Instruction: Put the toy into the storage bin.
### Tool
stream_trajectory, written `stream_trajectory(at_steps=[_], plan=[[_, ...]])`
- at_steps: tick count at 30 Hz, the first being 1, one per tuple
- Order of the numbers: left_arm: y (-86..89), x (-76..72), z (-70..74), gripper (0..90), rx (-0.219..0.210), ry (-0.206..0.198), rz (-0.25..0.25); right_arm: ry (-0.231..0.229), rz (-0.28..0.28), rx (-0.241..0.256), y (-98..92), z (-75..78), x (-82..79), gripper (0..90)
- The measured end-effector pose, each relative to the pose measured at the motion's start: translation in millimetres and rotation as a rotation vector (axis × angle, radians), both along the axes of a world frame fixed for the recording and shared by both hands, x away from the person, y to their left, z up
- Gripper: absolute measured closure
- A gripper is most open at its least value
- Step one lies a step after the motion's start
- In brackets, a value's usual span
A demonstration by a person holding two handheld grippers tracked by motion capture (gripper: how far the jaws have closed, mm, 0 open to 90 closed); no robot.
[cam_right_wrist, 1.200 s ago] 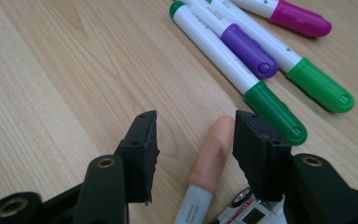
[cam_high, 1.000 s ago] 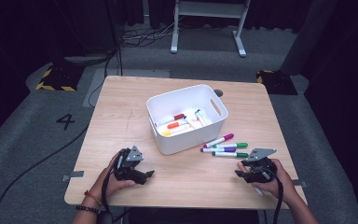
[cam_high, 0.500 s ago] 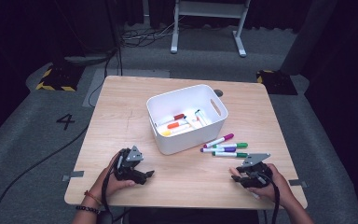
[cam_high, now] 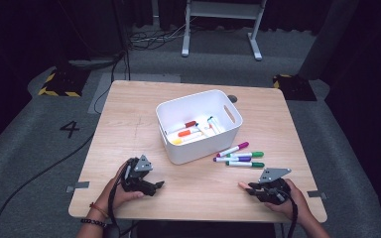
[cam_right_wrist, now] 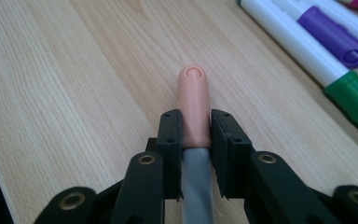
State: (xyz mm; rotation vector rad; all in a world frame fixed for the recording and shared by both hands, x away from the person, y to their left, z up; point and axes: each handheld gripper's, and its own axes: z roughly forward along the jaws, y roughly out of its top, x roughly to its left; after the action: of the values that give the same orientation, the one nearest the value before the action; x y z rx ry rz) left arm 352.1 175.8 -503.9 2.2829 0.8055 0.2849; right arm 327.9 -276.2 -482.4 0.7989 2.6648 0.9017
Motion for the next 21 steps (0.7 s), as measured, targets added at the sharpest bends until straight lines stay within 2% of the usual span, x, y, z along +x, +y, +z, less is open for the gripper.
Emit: stream_trajectory(at_steps=[4,6,9,15,17,21], plan=[[0.0,0.0,0.0,12.4,0.000,0.000,0.000,-0.074,-0.022,0.094,-5.7,10.3,-0.9,74.7],[0.0,0.0,0.0,12.4,0.000,0.000,0.000,-0.101,-0.033,0.166,-11.6,17.9,0.5,74.7],[0.0,0.0,0.0,12.4,0.000,0.000,0.000,-0.146,-0.039,0.246,-15.8,31.4,1.8,74.7],[0.0,0.0,0.0,12.4,0.000,0.000,0.000,-0.228,-0.021,0.295,-12.9,57.1,4.1,74.7],[0.0,0.1,0.0,12.3,0.000,0.000,0.000,-0.265,-0.026,0.322,-13.7,71.5,8.8,74.8],[-0.2,0.0,-0.2,12.4,-0.004,0.009,0.002,-0.311,-0.031,0.336,-10.0,100.9,21.7,74.7]])
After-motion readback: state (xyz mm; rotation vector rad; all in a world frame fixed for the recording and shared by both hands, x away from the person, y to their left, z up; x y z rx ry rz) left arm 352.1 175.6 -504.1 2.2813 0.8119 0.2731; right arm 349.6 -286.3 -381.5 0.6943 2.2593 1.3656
